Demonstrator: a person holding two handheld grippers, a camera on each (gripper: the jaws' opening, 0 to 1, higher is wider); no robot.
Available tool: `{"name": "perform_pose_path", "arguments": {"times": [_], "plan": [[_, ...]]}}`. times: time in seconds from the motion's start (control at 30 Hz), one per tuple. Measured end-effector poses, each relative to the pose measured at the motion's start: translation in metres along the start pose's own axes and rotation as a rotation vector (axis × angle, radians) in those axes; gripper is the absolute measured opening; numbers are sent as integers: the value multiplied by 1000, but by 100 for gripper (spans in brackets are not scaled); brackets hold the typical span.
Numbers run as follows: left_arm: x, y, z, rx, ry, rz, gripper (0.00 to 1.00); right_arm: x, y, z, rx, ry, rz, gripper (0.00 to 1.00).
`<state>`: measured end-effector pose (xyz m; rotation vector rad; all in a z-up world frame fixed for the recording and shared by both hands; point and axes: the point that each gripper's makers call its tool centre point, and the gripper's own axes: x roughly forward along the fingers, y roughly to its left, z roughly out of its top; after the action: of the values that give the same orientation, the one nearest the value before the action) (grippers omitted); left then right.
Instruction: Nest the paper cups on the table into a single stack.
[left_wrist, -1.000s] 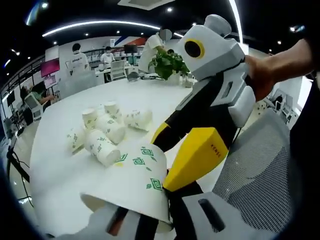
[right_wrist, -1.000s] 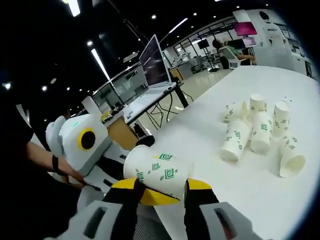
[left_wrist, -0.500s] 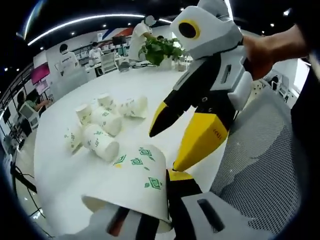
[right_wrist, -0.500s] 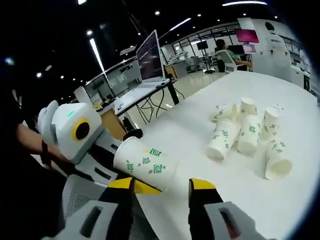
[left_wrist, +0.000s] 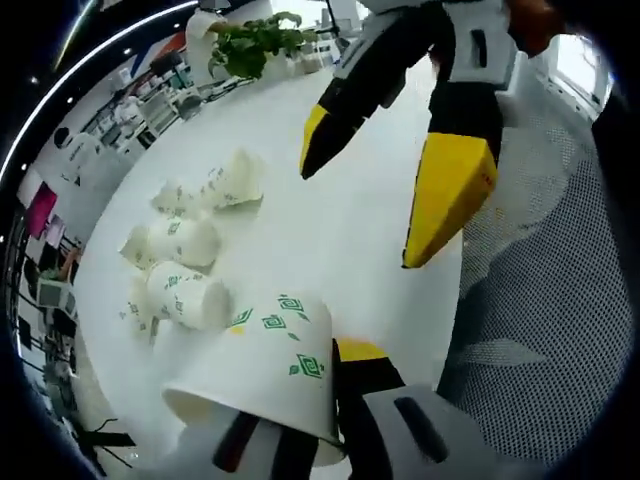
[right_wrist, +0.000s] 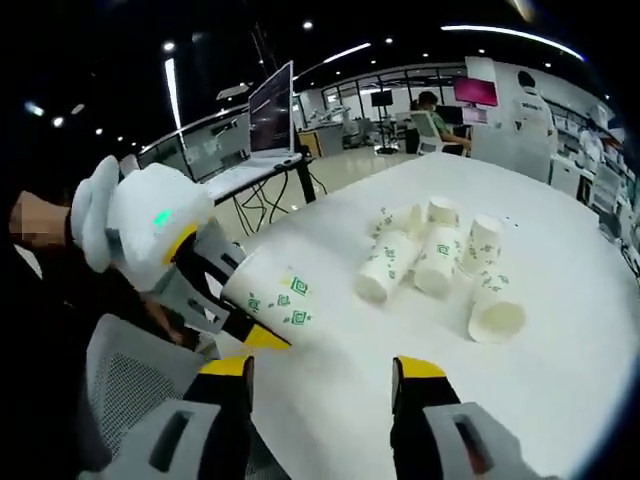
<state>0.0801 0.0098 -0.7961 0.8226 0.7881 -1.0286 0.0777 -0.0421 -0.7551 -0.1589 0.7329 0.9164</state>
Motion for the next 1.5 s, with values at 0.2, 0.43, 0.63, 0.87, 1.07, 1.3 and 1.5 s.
{"name": "perform_pose_path", "arguments": {"times": [0.2, 0.43, 0.63, 0.87, 1.07, 1.3, 1.5], "plan": [[15, -4, -2, 51, 104, -36, 0, -10, -6, -17, -33, 20, -56, 62], [34, -1, -6, 107, 186, -86, 0, -25, -9, -32, -7, 21, -89, 62], [46, 1, -13, 196, 279, -103, 0, -28, -15, -42, 18, 19, -105, 62], [51, 4, -13, 268, 337, -116, 0, -37, -23, -51, 40, 12, -123, 62], [48, 3, -15, 317, 380, -128, 0, -39, -25, -54, 53, 10, -131, 62], [52, 5, -16, 344, 400, -139, 3, -38, -31, -56, 66, 7, -131, 62], [43, 5, -12, 340, 387, -129, 15, -41, -32, -58, 77, 3, -136, 62]]}}
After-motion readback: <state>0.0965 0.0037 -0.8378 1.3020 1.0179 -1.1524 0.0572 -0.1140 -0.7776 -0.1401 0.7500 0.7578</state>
